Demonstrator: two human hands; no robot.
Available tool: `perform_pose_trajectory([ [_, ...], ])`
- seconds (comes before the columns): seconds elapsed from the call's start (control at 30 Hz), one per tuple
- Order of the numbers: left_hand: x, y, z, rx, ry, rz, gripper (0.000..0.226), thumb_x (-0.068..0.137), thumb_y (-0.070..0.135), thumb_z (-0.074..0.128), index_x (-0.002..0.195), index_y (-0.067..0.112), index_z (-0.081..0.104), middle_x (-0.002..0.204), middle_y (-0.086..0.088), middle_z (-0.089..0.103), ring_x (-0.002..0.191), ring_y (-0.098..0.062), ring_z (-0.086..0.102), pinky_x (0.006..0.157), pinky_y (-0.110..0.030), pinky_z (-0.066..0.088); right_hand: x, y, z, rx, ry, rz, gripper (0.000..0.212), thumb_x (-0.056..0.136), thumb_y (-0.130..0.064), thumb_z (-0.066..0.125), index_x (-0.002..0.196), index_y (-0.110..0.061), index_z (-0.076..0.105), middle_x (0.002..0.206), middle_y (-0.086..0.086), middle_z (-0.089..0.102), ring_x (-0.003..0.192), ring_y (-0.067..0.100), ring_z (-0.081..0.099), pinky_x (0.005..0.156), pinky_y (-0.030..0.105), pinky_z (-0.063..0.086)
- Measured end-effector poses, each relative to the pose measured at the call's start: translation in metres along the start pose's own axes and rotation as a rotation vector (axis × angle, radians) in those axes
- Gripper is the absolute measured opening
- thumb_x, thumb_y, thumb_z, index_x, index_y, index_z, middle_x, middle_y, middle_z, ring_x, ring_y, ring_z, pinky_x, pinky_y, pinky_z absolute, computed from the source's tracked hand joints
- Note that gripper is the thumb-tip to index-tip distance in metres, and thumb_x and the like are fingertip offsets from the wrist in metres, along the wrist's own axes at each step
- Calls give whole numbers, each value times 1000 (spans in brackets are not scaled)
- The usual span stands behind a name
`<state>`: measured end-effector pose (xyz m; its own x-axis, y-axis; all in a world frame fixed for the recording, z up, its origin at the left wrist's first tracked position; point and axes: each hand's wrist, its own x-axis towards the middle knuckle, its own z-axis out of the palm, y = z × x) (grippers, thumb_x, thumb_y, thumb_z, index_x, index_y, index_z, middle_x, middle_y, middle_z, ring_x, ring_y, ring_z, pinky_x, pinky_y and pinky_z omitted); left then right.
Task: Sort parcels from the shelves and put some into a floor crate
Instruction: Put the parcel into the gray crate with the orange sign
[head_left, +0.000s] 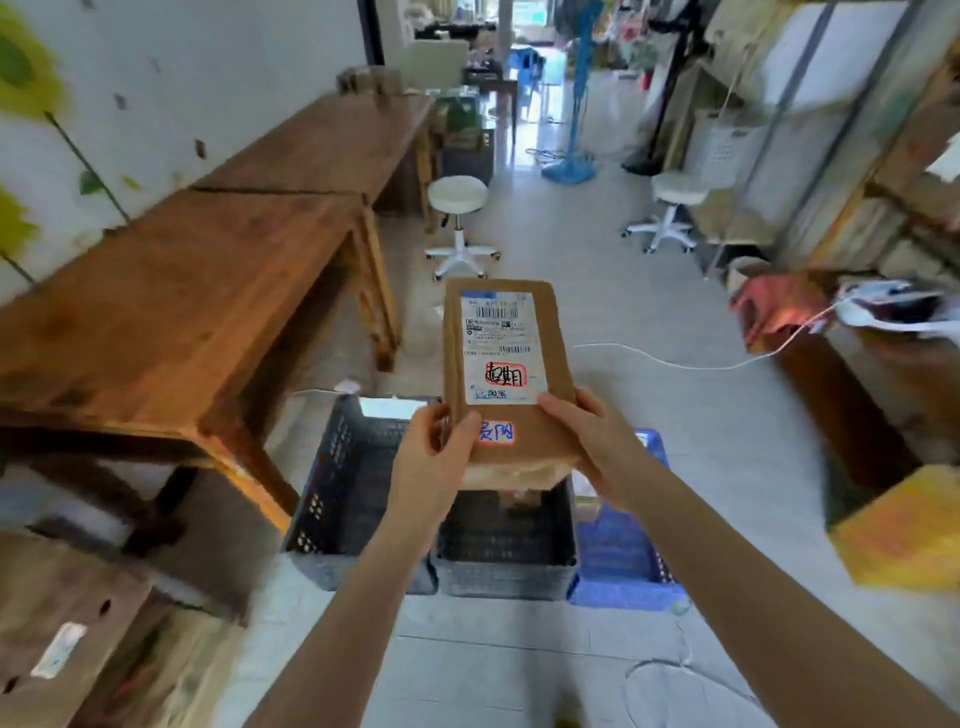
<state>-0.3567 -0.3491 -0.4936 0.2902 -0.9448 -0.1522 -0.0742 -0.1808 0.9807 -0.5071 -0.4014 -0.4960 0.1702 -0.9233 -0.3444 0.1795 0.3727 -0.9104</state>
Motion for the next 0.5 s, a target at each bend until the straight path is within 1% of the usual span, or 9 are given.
perform_pose_trajectory([
  [0.1, 43, -20, 59, -2, -139, -165, 43, 90, 35, 56, 131, 24, 47, 117, 7, 61, 93, -5, 57, 72, -15, 45, 52, 9, -53, 3, 68, 74, 19, 89, -17, 58, 108, -17, 58, 98, 0, 68, 84, 14, 65, 62, 20, 55],
  [0.17, 70, -36, 87, -19, -206, -306, 47, 91, 41, 53, 135, 32, 39, 113, 15, 54, 96, -6, 50, 80, -27, 39, 88, 20, -79, -9, 87, 128, 21, 90, -17, 57, 111, -17, 58, 104, 2, 68, 91, 17, 65, 71, 24, 55],
  [0.2, 82, -46, 99, -36, -225, -355, 46, 91, 41, 52, 134, 34, 37, 111, 16, 53, 96, -6, 50, 82, -29, 39, 105, 29, -90, -16, 95, 156, 23, 90, -17, 57, 114, -16, 57, 108, 4, 68, 96, 19, 64, 77, 27, 54],
  [0.27, 108, -75, 118, -68, -222, -444, 45, 92, 38, 52, 134, 33, 38, 116, 11, 57, 100, -10, 54, 82, -30, 43, 137, 50, -106, -39, 102, 226, 25, 91, -17, 56, 116, -15, 56, 110, 4, 67, 100, 20, 63, 85, 31, 52],
  [0.37, 146, -127, 137, -89, -154, -608, 40, 92, 36, 53, 131, 31, 41, 114, 2, 60, 100, -21, 59, 86, -40, 49, 183, 90, -118, -88, 118, 336, 29, 92, -19, 54, 121, -13, 53, 113, 5, 65, 104, 22, 61, 90, 35, 51],
  [0.4, 158, -146, 141, -115, -120, -672, 43, 91, 36, 55, 130, 25, 42, 112, -2, 61, 98, -25, 61, 83, -40, 51, 199, 104, -119, -110, 124, 365, 30, 92, -20, 54, 122, -13, 51, 113, 5, 64, 104, 22, 61, 88, 34, 51],
  [0.43, 171, -163, 144, -151, -78, -734, 46, 89, 37, 58, 128, 16, 45, 107, -6, 63, 89, -25, 63, 74, -34, 54, 216, 118, -120, -136, 136, 389, 32, 92, -22, 55, 122, -12, 50, 113, 5, 63, 103, 21, 61, 87, 33, 52],
  [0.47, 185, -181, 146, -184, -25, -783, 48, 87, 36, 61, 123, 7, 48, 99, -9, 64, 78, -22, 62, 63, -26, 52, 233, 132, -120, -172, 145, 409, 35, 92, -23, 55, 123, -10, 50, 114, 6, 63, 102, 21, 61, 86, 33, 52],
  [0.5, 198, -199, 146, -214, 28, -827, 47, 85, 35, 64, 116, 2, 51, 95, -11, 64, 73, -20, 60, 58, -24, 48, 250, 146, -118, -214, 151, 431, 37, 91, -25, 56, 123, -7, 51, 114, 7, 63, 100, 20, 62, 84, 32, 53],
])
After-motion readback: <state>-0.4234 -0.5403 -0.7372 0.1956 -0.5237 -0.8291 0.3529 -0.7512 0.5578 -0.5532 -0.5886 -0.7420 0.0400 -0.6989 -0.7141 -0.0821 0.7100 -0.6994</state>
